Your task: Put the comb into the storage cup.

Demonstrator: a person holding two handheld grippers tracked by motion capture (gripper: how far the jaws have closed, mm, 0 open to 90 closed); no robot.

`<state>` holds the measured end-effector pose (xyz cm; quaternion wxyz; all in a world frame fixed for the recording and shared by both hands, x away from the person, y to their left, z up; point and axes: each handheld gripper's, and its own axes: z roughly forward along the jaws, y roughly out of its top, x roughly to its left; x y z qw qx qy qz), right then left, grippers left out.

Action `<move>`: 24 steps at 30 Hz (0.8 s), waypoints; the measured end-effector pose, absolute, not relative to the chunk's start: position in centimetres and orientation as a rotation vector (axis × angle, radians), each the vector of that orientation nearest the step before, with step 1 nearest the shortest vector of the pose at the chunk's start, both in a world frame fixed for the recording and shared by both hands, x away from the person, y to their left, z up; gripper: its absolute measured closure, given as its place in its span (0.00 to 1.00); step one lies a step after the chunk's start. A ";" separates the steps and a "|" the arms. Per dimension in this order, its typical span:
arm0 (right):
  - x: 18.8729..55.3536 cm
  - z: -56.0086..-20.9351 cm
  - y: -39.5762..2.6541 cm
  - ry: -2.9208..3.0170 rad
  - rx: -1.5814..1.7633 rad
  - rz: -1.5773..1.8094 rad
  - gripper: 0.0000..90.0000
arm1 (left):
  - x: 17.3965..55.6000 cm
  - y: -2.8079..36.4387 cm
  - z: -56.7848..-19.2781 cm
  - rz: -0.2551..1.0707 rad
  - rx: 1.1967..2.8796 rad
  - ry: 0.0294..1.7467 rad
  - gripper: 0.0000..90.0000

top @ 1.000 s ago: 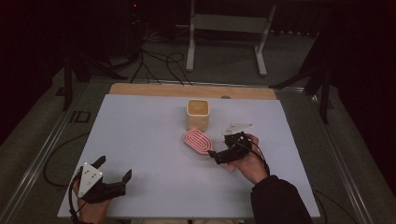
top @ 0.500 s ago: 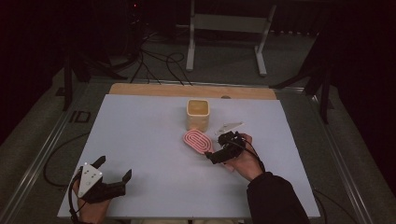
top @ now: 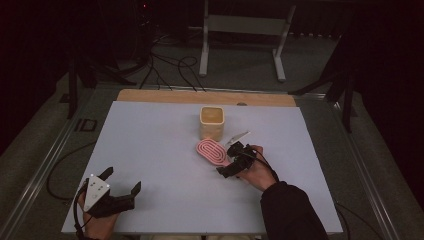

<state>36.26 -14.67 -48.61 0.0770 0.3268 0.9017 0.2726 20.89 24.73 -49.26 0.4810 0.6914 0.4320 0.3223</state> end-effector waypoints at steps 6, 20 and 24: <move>36.5 -49.2 -14.1 2.739 0.978 0.752 0.10 | 20.9 24.7 -49.3 0.784 1.688 1.053 0.00; 37.6 -49.7 -12.8 2.856 0.937 0.558 0.39 | 20.9 24.7 -49.3 0.782 1.691 1.054 0.00; 38.0 -49.7 -12.8 2.853 0.957 0.517 0.53 | 21.0 24.7 -49.3 0.781 1.695 1.052 0.00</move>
